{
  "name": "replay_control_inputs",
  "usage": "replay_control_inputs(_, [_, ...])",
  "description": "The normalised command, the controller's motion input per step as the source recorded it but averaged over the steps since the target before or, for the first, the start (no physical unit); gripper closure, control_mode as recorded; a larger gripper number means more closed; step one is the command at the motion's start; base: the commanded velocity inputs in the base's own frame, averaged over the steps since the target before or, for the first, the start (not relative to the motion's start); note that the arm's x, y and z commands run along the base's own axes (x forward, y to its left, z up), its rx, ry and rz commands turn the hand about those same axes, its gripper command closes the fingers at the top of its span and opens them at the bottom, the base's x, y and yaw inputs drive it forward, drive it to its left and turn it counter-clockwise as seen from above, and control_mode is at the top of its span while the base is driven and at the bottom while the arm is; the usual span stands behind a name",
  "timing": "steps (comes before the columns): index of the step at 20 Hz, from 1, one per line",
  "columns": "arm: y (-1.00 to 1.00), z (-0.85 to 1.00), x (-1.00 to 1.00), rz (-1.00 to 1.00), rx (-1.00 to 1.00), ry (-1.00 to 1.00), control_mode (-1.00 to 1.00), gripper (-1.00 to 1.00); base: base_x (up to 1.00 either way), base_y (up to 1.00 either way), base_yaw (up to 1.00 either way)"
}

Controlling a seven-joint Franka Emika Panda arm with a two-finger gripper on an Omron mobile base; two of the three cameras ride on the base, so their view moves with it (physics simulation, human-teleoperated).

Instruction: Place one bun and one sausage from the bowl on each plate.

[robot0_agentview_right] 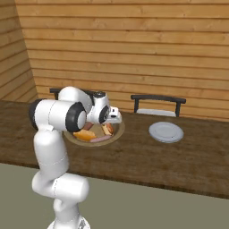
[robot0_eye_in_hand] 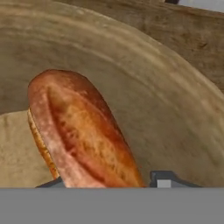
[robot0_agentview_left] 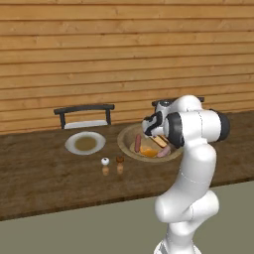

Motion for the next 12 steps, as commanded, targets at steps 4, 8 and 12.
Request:
replay_control_inputs(4, [0.0,0.3,-0.08,0.0,-0.01,-0.01,-1.0,1.0,0.0,0.0,0.0])
replay_control_inputs(8, [-0.1,0.87,-0.07,-0.07,0.0,-0.02,-1.0,1.0,0.0,0.0,0.0])
replay_control_inputs(12, [-0.93,0.55,0.0,-0.18,0.0,0.0,-1.0,1.0,0.0,0.0,0.0])
